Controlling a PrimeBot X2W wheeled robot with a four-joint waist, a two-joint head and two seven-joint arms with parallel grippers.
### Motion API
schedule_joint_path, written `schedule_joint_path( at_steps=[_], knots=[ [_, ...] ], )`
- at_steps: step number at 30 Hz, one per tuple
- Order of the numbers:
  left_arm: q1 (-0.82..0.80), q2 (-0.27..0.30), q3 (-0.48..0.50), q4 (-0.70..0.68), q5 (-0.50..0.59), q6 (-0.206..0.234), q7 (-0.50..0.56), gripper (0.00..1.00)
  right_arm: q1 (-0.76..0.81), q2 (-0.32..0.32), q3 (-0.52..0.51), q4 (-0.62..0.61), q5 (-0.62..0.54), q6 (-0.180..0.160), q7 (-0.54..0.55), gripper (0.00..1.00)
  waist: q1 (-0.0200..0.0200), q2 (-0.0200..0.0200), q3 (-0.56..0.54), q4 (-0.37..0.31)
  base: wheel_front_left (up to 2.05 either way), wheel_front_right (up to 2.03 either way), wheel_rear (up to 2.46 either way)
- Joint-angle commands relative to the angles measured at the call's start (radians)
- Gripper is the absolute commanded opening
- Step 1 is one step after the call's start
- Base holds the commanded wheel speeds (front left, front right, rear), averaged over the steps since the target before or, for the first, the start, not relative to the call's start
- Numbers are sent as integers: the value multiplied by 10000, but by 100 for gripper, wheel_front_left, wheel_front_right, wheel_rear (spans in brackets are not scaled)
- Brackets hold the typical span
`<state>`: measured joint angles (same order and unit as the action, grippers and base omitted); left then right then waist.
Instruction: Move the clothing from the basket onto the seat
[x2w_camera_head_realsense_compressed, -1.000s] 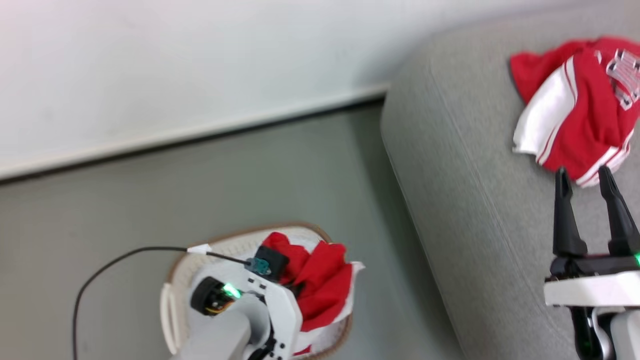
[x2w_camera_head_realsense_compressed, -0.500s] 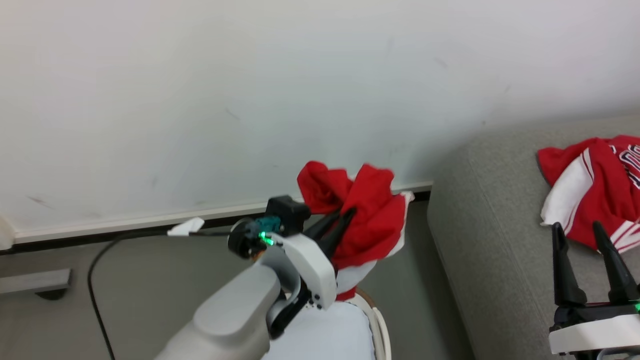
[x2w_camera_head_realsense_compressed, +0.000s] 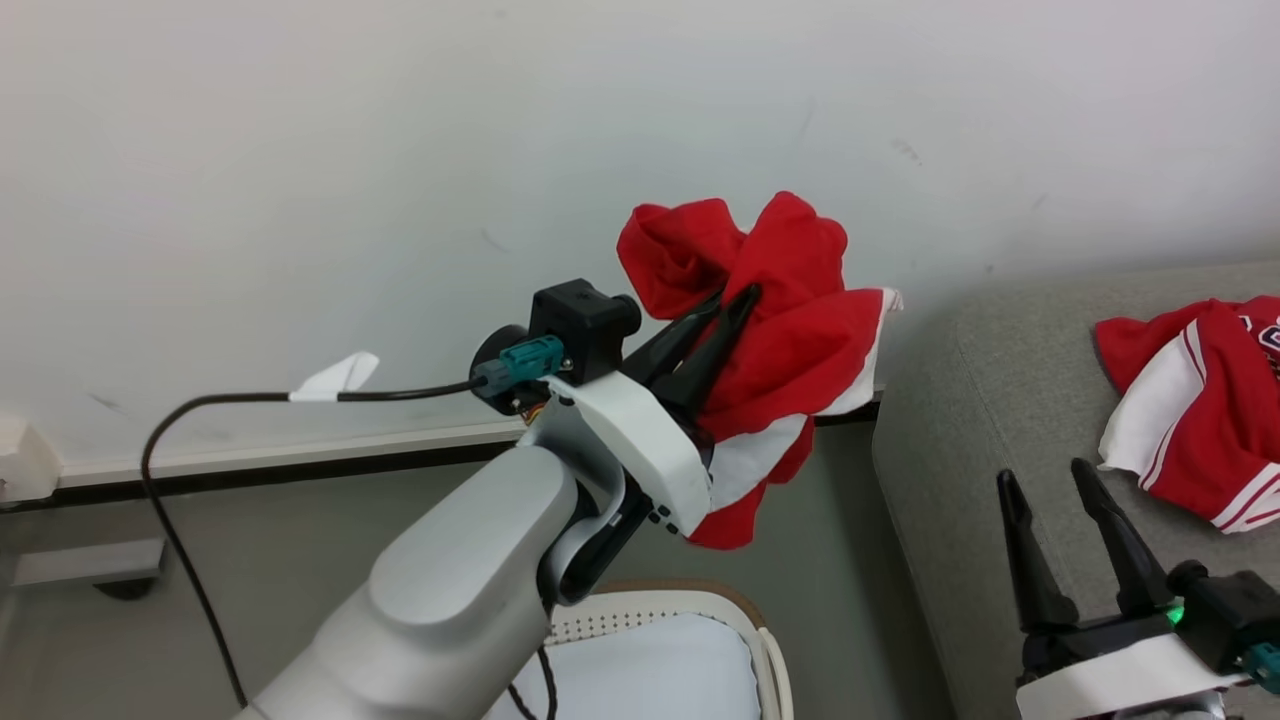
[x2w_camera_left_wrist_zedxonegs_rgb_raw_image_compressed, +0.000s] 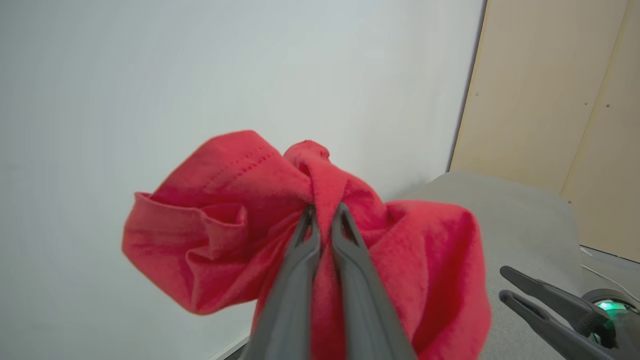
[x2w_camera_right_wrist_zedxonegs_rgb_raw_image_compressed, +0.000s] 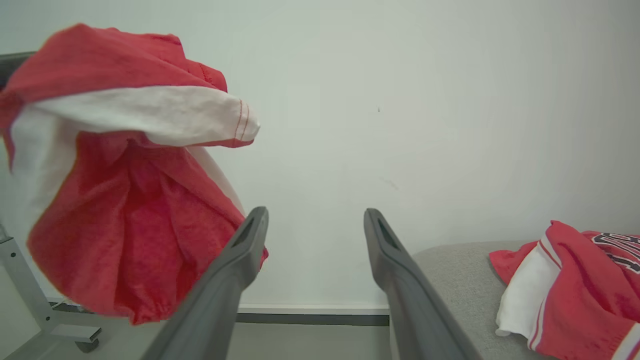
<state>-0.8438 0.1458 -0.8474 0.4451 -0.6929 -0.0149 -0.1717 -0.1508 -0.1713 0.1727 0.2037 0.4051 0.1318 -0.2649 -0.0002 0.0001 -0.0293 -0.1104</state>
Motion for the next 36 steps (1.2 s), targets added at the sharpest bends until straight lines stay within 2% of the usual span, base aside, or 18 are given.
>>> schedule_joint_path(
  at_steps=[1,5,11,17,22,27,32,36],
  knots=[
    [185,125,20,-140,-57,76,63,0,-194,-73,131,31,44,-22,11,100,2,-1,37,-29,0,0,0],
    [318,223,20,-431,-94,223,161,0,-346,-143,881,40,85,-22,9,100,2,-1,101,-39,0,0,0],
    [396,223,-69,-658,-139,309,277,0,-691,-236,2616,329,281,-22,11,100,2,-1,120,-3,0,0,0],
    [410,116,-183,-777,-221,262,406,0,-1642,292,4321,1528,578,-22,11,100,2,-1,139,130,0,0,0],
    [374,-110,-361,-846,-297,158,488,0,-2754,690,5488,3005,972,-22,9,100,2,-1,135,505,0,0,0],
    [376,-433,-629,-949,-438,28,618,0,-3693,990,6011,5008,1190,-22,11,100,2,-1,52,1047,0,0,0],
    [425,-607,-808,-1081,-549,-63,709,0,-4199,1162,5936,5868,1363,-22,11,100,2,-1,-17,1411,0,0,0],
    [479,-668,-888,-1089,-646,-59,777,0,-4571,1187,5931,6092,1482,-22,11,100,2,-1,-58,1590,0,0,0]
  ],
)
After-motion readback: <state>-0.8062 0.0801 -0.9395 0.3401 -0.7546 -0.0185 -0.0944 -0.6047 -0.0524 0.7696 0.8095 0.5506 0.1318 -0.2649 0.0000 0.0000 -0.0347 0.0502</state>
